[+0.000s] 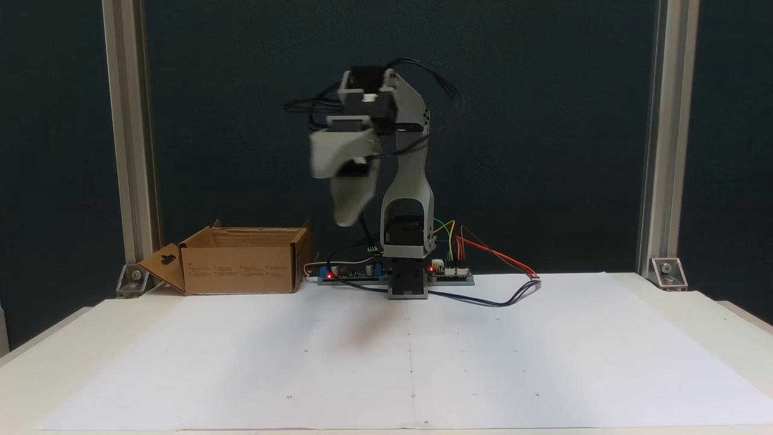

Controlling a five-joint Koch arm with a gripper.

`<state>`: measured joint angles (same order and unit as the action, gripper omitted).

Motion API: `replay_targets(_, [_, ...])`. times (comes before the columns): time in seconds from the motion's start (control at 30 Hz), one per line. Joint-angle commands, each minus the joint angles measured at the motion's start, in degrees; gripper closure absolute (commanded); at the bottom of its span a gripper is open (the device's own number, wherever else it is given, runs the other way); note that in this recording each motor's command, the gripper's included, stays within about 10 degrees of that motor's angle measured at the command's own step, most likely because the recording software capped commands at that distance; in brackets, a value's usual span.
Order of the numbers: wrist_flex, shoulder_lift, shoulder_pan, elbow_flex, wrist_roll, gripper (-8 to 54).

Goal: Grasp a green dice and put it in the bin.

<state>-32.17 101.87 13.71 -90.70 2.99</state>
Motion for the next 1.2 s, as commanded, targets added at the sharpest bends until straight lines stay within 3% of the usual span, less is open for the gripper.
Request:
replay_targets(0.0, [8.9,3.6,-3.2,-2.5,-2.4,0.8])
replay_targets(0.67, [51.7,33.0,-16.2,-41.7,-2.4,0.4])
replay_targets(1.17, [85.0,33.9,-16.2,-65.1,-1.4,0.8])
